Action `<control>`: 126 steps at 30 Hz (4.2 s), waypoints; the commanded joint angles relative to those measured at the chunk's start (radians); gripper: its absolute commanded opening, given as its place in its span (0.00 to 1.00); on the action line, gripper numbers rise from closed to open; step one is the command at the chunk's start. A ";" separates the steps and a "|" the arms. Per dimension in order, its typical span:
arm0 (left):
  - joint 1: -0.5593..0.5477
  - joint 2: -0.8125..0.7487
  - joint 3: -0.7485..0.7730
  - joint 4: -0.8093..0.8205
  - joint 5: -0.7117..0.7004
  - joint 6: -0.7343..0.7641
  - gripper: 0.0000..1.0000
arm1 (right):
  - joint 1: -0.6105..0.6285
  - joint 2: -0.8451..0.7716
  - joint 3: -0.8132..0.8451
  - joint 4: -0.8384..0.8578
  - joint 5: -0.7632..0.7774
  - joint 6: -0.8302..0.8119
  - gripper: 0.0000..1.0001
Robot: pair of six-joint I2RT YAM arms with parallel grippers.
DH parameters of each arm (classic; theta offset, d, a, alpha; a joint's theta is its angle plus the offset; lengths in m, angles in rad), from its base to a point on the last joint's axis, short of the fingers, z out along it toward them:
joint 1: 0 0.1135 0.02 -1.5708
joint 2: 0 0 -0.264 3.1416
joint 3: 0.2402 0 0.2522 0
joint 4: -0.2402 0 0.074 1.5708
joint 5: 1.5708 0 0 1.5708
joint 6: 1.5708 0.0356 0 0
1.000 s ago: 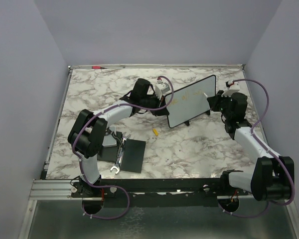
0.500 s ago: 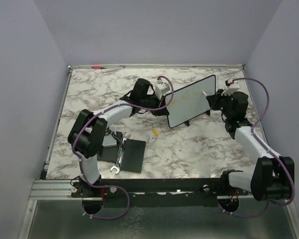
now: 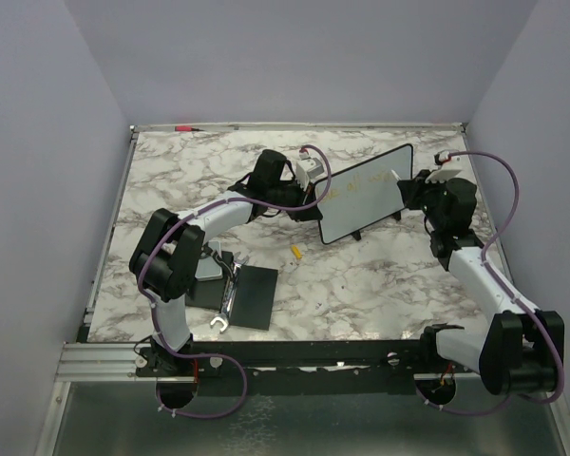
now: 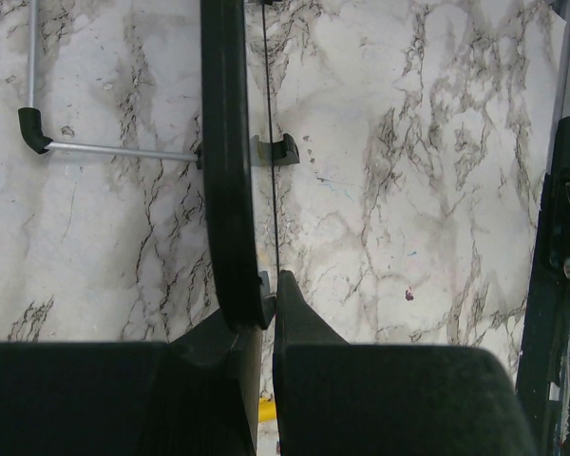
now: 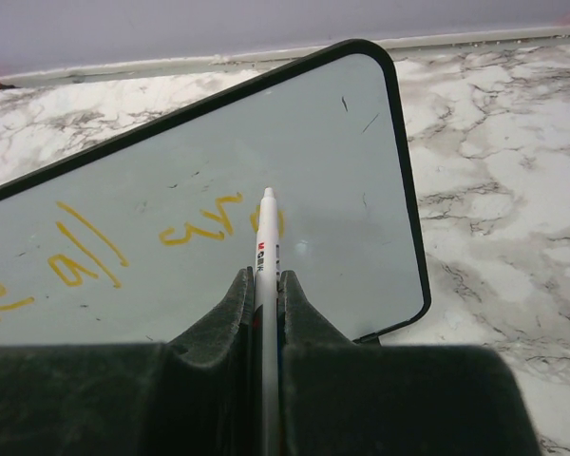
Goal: Write a sentence on the whiteboard
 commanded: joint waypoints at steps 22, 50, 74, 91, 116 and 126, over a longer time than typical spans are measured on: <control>-0.002 0.022 0.016 -0.022 0.013 0.034 0.00 | -0.003 0.072 0.032 0.021 0.038 -0.010 0.01; -0.002 0.019 0.016 -0.022 0.013 0.034 0.00 | -0.002 0.085 -0.008 -0.030 0.067 0.015 0.01; -0.002 0.018 0.017 -0.022 0.016 0.033 0.00 | -0.003 0.099 0.087 -0.028 0.084 -0.013 0.01; -0.002 0.016 0.017 -0.022 0.016 0.034 0.00 | -0.003 0.104 0.013 -0.035 0.111 0.011 0.01; -0.002 0.015 0.017 -0.022 0.017 0.032 0.00 | -0.003 0.076 0.073 -0.022 0.131 -0.015 0.01; -0.002 0.015 0.016 -0.022 0.017 0.034 0.00 | -0.003 0.083 0.078 -0.001 0.139 -0.013 0.01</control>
